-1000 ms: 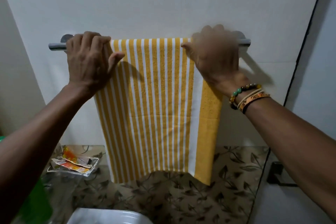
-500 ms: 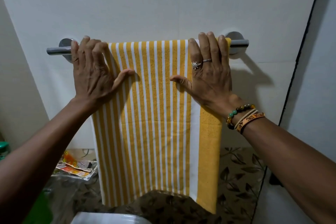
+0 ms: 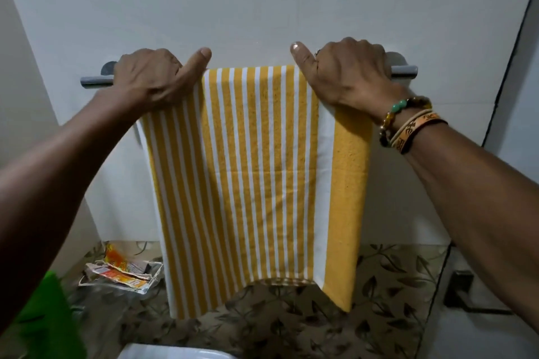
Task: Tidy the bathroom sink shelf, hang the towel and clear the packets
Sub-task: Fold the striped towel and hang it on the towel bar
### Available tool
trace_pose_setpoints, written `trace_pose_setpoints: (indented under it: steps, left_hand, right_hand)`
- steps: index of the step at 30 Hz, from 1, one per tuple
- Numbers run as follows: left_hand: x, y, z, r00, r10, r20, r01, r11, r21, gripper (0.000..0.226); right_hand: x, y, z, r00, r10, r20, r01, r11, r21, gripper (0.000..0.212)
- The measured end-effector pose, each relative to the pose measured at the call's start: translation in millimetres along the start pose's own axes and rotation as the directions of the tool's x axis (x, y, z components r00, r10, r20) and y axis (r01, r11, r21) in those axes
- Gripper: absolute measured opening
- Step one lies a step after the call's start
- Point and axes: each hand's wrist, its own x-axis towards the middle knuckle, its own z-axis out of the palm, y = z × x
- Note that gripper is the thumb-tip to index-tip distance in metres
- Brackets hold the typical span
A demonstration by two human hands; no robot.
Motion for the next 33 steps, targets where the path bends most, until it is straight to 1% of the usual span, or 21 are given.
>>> trace_pose_setpoints:
  steps: [2, 5, 7, 9, 10, 11, 12, 13, 14, 15, 17, 20, 22, 24, 26, 27, 28, 29, 30, 31, 33]
  left_hand:
    - [6, -4, 0, 0.997, 0.002, 0.073, -0.002, 1.000, 0.003, 0.096]
    - [14, -8, -3, 0.979, 0.056, 0.198, -0.050, 0.998, -0.036, 0.087]
    - [18, -9, -6, 0.967, 0.056, 0.248, -0.040, 0.997, -0.067, 0.079]
    - [15, -8, -5, 0.976, 0.050, 0.210, -0.034, 0.996, -0.078, 0.070]
    - [13, -7, -2, 0.989, 0.067, 0.132, -0.056, 0.995, -0.081, 0.064]
    - [7, -4, -2, 0.996, 0.085, 0.028, -0.083, 0.993, -0.078, 0.059]
    - [2, -1, 0, 0.992, 0.094, -0.084, -0.101, 0.992, -0.074, 0.053]
    - [-4, 4, 1, 0.981, 0.080, -0.178, -0.094, 0.993, -0.073, 0.047]
    - [-8, 8, 3, 0.967, 0.061, -0.246, -0.083, 0.993, -0.080, 0.043]
    - [-13, 12, 4, 0.954, 0.045, -0.297, -0.074, 0.994, -0.087, 0.041]
    - [-23, 16, 11, 0.930, 0.027, -0.366, -0.064, 0.994, -0.089, 0.045]
    - [-46, 11, 27, 0.910, 0.094, -0.404, -0.129, 0.990, -0.061, 0.059]
    - [-61, 5, 39, 0.899, 0.159, -0.407, -0.187, 0.982, -0.030, 0.067]
    - [-68, 1, 48, 0.889, 0.192, -0.415, -0.217, 0.976, -0.013, 0.079]
    - [-71, 0, 52, 0.890, 0.197, -0.412, -0.215, 0.977, 0.004, 0.098]
    - [-71, 0, 53, 0.893, 0.203, -0.402, -0.210, 0.977, 0.027, 0.106]
    - [-72, 0, 53, 0.896, 0.212, -0.389, -0.209, 0.977, 0.049, 0.113]
    - [-73, -1, 54, 0.900, 0.221, -0.376, -0.212, 0.975, 0.065, 0.118]
    - [-74, -1, 54, 0.902, 0.229, -0.366, -0.217, 0.973, 0.075, 0.121]
    - [-75, -2, 54, 0.901, 0.233, -0.365, -0.218, 0.972, 0.083, 0.122]
    - [-75, -3, 55, 0.893, 0.234, -0.383, -0.222, 0.972, 0.078, 0.119]
  right_hand:
    - [9, 1, -2, 0.997, -0.022, 0.077, 0.017, 0.998, 0.061, 0.067]
    - [20, 2, -7, 0.966, -0.004, 0.260, -0.027, 0.993, 0.113, 0.052]
    - [24, 4, -10, 0.938, 0.021, 0.347, -0.076, 0.986, 0.146, 0.048]
    - [22, 2, -10, 0.940, 0.048, 0.338, -0.097, 0.987, 0.130, 0.050]
    - [20, 0, -8, 0.958, 0.050, 0.282, -0.083, 0.991, 0.106, 0.052]
    - [16, -2, -6, 0.983, 0.048, 0.178, -0.060, 0.996, 0.060, 0.054]
    - [12, -5, -4, 1.000, 0.023, 0.018, -0.023, 1.000, -0.005, 0.055]
    - [7, -9, -4, 0.989, -0.006, -0.149, -0.003, 0.998, -0.056, 0.053]
    - [2, -13, -2, 0.959, -0.033, -0.282, 0.011, 0.997, -0.077, 0.051]
    - [-3, -16, 0, 0.930, -0.059, -0.363, 0.033, 0.997, -0.076, 0.048]
    - [-12, -23, 5, 0.892, -0.094, -0.443, 0.074, 0.995, -0.062, 0.047]
    - [-26, -25, 13, 0.824, -0.130, -0.552, 0.075, 0.990, -0.121, 0.047]
    - [-36, -22, 21, 0.824, -0.161, -0.543, 0.106, 0.986, -0.130, 0.047]
    - [-49, -16, 30, 0.873, -0.213, -0.439, 0.169, 0.976, -0.139, 0.053]
    - [-66, -6, 36, 0.937, -0.223, -0.268, 0.193, 0.972, -0.132, 0.076]
    - [-73, -1, 36, 0.965, -0.203, -0.165, 0.191, 0.978, -0.086, 0.089]
    - [-78, 1, 36, 0.981, -0.184, -0.058, 0.182, 0.982, -0.040, 0.104]
    - [-82, 1, 36, 0.984, -0.179, -0.008, 0.179, 0.984, 0.004, 0.114]
    - [-81, 0, 35, 0.981, -0.187, -0.043, 0.188, 0.982, 0.018, 0.107]
    - [-78, -2, 35, 0.971, -0.208, -0.119, 0.208, 0.978, -0.005, 0.094]
    - [-75, -6, 38, 0.942, -0.218, -0.254, 0.218, 0.976, -0.030, 0.086]
